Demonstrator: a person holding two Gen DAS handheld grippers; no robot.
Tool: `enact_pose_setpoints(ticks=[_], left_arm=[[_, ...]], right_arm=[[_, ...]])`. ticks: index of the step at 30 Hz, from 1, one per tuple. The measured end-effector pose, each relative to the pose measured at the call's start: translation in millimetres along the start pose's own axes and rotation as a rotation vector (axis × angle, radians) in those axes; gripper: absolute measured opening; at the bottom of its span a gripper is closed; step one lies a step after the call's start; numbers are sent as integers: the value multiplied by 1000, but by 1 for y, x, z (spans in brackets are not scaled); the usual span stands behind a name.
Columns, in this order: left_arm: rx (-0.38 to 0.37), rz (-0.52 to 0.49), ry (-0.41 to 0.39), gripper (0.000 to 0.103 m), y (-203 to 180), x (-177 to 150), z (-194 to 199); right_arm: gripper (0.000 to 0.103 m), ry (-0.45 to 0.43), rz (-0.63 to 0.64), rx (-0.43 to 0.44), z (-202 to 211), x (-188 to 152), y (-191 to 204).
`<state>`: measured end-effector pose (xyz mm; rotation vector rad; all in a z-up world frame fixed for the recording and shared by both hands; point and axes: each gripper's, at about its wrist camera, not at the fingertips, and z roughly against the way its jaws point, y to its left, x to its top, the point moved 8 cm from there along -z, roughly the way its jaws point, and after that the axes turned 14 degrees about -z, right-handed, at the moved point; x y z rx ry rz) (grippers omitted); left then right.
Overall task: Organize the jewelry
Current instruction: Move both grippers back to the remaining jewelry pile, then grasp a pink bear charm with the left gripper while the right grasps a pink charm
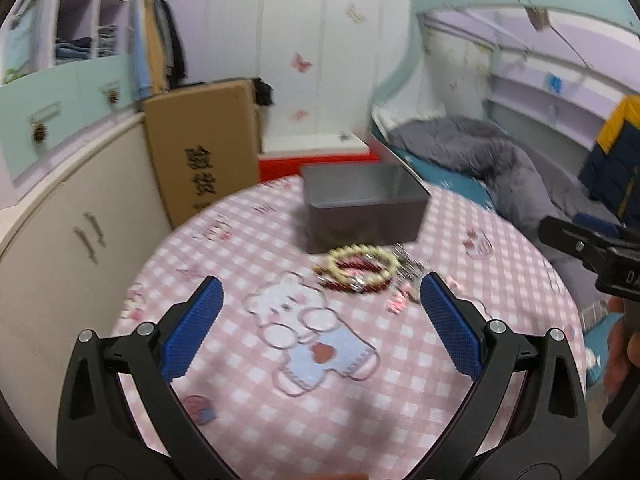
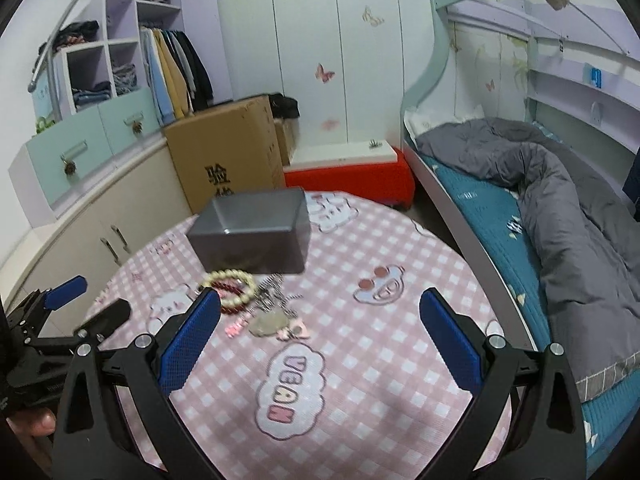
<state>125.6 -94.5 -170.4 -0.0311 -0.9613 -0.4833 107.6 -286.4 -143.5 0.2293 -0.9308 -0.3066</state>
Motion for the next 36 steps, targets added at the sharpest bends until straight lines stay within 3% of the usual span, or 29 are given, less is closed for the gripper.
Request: enact_pose_setpoints(ticks=[4,17,19,24,25,28,29,32,36], left_arm=[[-37,-50,65,97,-21,-6,-25],[-122,-74,239,94,-51,-24,-95],[-138,-73,280,85,-55,-30,-107],[-136,-72,277,78,-57,-27,-113],[-141,-72,272,70,-58,-26,-113],[-162,-61,249,35,-59,-20,-115],[-175,-55,245,30,-59,-20,-115],[-198,-42,238,20,-57,-20,-113],[-226,-1,227,16,-50,-28,-103]], right_arm=[[96,39,-4,-25,-8,-7,-12],[96,106,-17,-47,-24,-18,-35],[96,108,-23,-49,-24,-18,-39],[96,122,-44,-44,-28,-20,-46],[96,130,-41,-38,-31,-22,-45],[96,165,-22,-34,-40,-28,-43],[96,175,-17,-33,-43,-30,-41],[96,219,8,-25,-54,-37,-37],[95,263,53,11,-68,-46,-23]])
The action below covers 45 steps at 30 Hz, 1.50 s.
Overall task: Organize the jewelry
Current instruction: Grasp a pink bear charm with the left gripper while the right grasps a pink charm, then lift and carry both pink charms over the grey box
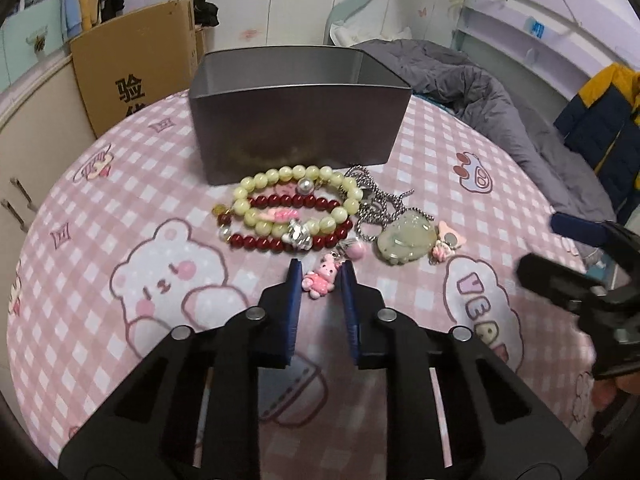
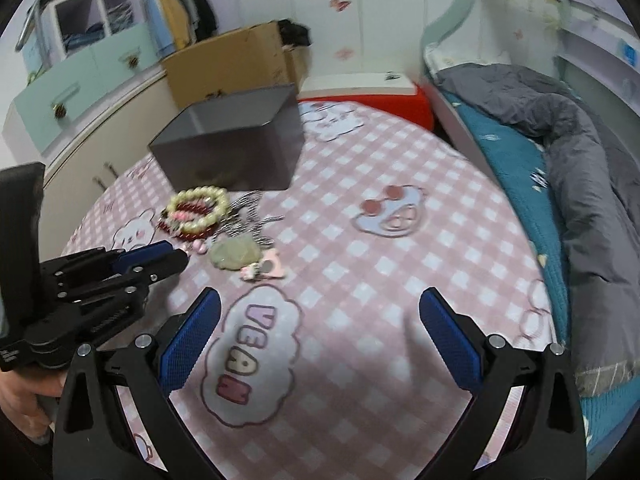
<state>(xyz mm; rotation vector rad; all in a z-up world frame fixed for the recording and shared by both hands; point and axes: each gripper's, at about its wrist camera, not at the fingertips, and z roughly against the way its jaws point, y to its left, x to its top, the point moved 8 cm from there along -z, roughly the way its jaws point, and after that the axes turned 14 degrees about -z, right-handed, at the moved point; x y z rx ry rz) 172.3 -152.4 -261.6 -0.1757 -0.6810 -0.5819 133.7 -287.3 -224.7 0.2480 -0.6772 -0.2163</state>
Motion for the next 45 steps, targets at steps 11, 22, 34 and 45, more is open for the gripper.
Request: enact_pose_setpoints(ticks=[11,22,34,45], left_arm=[[-17,54,-20,16,16,-20,16],[-27,63,-44,16,18,-23,27],[-31,70,-58,16,17,-28,35],[-27,77,-82,16,22,-27,47]], right_arm=[[66,62,160,8,-47,1,32],[19,54,141,63,-34,-7,31],[29,39,178,23,-40,-6,38],[20,53,183,46,-39,-7,43]])
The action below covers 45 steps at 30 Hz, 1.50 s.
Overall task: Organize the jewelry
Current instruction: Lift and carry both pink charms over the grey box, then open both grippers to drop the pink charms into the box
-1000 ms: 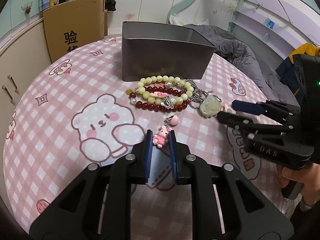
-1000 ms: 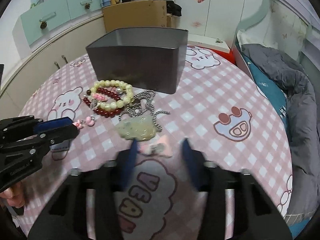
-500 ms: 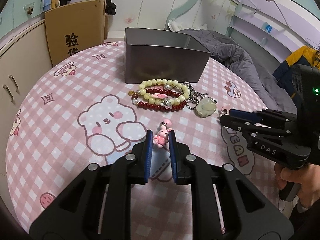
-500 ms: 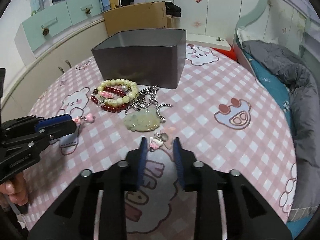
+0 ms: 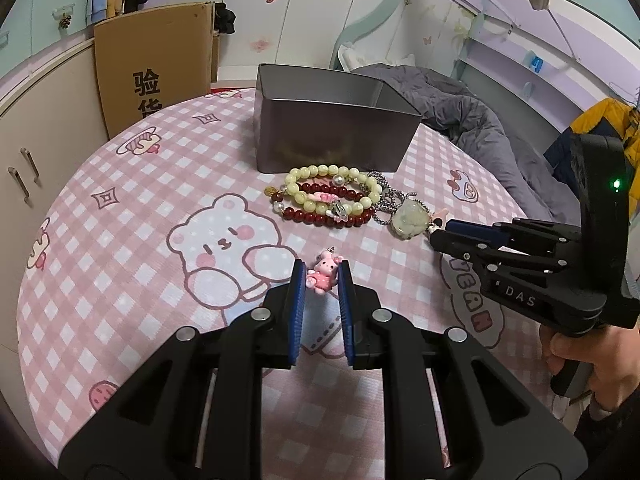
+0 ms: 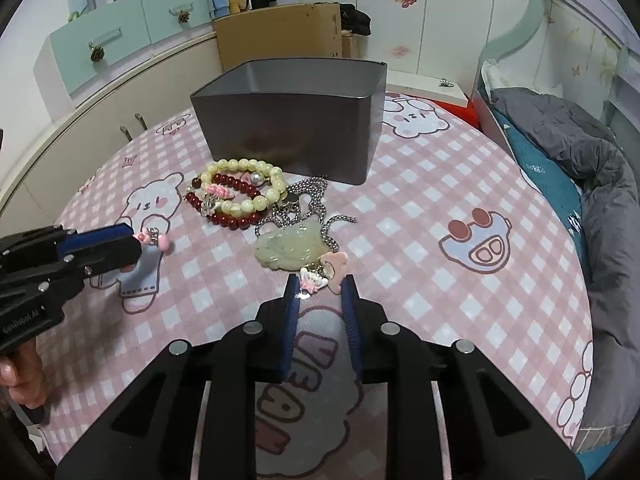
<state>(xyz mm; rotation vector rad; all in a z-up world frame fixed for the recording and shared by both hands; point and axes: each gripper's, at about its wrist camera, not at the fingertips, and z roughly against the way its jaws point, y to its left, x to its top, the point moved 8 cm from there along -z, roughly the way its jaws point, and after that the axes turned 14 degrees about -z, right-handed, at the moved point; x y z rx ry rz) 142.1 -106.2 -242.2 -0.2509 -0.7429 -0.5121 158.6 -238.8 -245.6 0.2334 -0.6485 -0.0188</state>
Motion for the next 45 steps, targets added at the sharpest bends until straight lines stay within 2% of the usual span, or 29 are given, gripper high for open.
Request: enact_pose_setpoints(ticks=[2,3,5,8,10,18,23,27,32,35,40,45], left_arm=[[1,-1,-2,16,-1,0,1],[1,-1,-3,16,-1,0,2],[0,-2,-6,16,-1,1,3],[1,-3,-8,16,0,2,5],[3,-3,-12,16,0,3,7],[15,-1,-38,16,5,11,18],[16,-3,-74,16,10,25,31],[32,-23,-138,16,18,57,51],[66,-58,-231,16,32,113,78],[70,-64,-268,16,40,151,86],[45,-72,-252,16,45,190,72],[12,-68,-177,16,44,206,36]], right_arm=[[30,-2,-4,-6,1,1,0],[39,-13,0,-18,1,2,0],[41,-24,9,-31,-1,5,0],[40,-8,15,-14,-9,5,1],[21,-6,35,-12,-8,6,6],[19,-21,19,41,9,3,12],[19,-77,13,113,40,22,25],[19,-143,21,171,69,57,37],[19,-237,47,184,101,114,50],[19,-262,35,200,111,143,51],[20,-248,0,194,100,182,51],[20,-180,-65,179,68,194,40]])
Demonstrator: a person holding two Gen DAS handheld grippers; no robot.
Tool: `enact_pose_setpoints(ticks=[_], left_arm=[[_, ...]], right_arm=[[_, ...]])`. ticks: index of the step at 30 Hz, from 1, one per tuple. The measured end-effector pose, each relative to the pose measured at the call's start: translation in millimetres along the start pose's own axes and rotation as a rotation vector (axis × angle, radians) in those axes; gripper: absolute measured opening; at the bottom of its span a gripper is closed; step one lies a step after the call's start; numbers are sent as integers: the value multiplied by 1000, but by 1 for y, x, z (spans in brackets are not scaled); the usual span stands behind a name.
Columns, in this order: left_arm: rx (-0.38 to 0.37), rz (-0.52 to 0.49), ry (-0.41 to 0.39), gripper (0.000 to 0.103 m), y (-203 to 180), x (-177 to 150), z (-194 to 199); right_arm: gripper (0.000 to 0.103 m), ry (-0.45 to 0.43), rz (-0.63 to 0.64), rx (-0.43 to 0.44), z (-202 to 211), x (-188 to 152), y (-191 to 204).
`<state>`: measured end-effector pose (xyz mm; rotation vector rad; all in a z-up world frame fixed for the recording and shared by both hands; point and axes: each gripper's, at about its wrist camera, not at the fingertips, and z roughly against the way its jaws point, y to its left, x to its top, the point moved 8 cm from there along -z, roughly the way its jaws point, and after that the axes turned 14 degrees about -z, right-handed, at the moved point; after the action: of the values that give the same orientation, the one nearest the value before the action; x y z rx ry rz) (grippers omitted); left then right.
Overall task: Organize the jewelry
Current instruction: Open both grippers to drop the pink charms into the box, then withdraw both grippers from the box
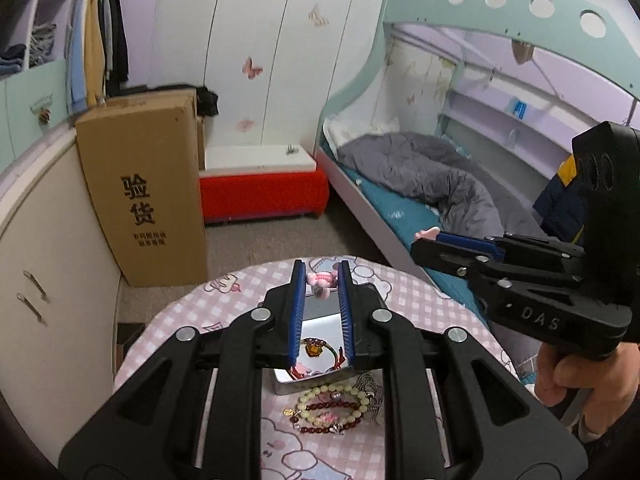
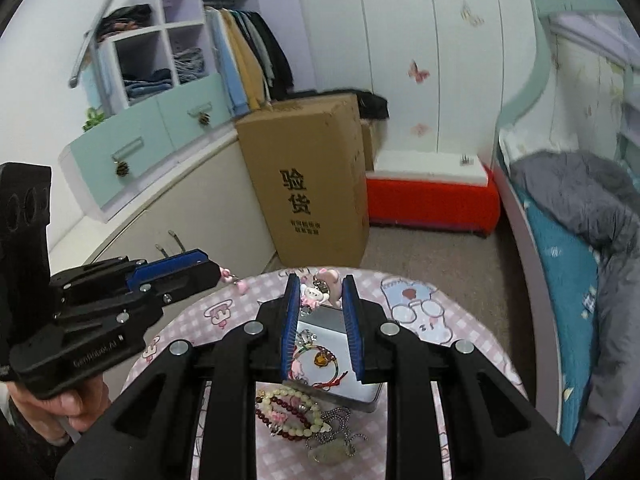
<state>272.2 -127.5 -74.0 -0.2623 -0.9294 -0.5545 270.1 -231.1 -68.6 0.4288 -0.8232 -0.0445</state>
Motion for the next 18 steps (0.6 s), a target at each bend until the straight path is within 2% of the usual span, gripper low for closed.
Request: enact_pose_setpoints(ticks=[7,9,10,11,12,13,14,15,17,18], left_arm=[[-61,4,101,17,1,-9,-44],[-49,4,121,17,3,-9,-52],[-31,5,132,27,6,-9,-54],[-5,7,151,65,9,-10,-55],[19,13,148,83,14,-10,-53],[46,19,113,95,18,-6,-48],[82,18,66,96,23,-2,-39],[93,12,63,96,25,-1,-35],[118,8,69,96,29,-1,-28],[160,9,63,96,33,-1,-20]], right_arm=[[21,96,-115,4,-37,-6,-28],[22,99,-145,19,-39,-5,-33],[32,106,-165,27,-39,-3,-36],[42,104,-181,28,-39,-2,-40],[67,89,-196,19,-38,1,-43],[83,63,-211,2,-35,5,-47],[88,44,-232,9,-31,7,-50],[95,34,-254,12,-28,8,-53],[95,15,-271,-12,-21,9,-55],[95,2,-272,-25,-17,10,-55]])
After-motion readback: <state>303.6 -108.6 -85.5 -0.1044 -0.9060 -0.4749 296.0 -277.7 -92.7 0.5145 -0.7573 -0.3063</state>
